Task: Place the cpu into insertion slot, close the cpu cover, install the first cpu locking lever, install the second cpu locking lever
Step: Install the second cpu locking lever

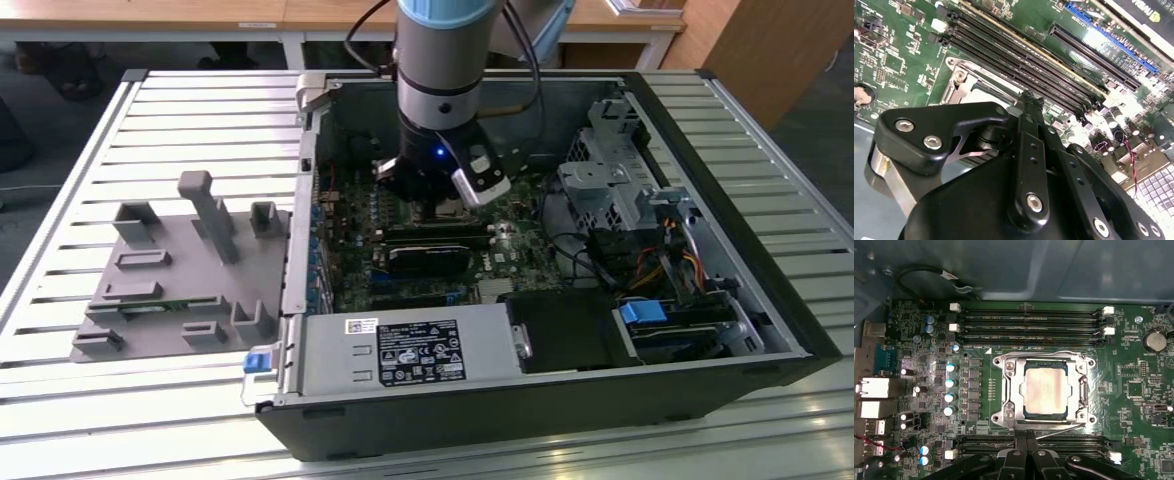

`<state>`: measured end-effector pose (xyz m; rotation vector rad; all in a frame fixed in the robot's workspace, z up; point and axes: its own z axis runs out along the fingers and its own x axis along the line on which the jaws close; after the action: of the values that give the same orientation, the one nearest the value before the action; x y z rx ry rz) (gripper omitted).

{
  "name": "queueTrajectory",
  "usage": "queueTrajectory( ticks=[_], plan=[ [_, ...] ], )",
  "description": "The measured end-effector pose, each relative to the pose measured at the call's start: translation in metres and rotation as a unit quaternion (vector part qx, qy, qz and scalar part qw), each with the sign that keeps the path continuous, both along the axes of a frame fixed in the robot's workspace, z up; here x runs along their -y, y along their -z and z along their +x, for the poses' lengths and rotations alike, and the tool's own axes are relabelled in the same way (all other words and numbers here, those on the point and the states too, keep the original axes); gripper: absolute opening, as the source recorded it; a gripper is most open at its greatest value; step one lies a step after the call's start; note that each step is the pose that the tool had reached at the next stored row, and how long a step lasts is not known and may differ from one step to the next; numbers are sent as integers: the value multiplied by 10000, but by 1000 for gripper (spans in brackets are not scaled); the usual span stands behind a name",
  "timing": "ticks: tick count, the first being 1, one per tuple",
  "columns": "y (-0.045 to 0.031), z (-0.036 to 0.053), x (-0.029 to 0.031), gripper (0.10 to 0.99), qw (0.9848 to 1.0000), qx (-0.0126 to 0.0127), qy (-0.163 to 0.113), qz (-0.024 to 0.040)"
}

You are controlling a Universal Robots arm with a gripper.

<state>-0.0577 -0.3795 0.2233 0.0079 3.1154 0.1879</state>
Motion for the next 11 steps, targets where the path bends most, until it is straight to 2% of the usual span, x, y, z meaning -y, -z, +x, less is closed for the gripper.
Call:
queueTrajectory(
  ticks=[8, 11],
  plan=[
    [102, -10, 2, 106, 10000, 0, 0, 13],
    [118, -15, 23, 106, 10000, 0, -1, 37]
  ],
)
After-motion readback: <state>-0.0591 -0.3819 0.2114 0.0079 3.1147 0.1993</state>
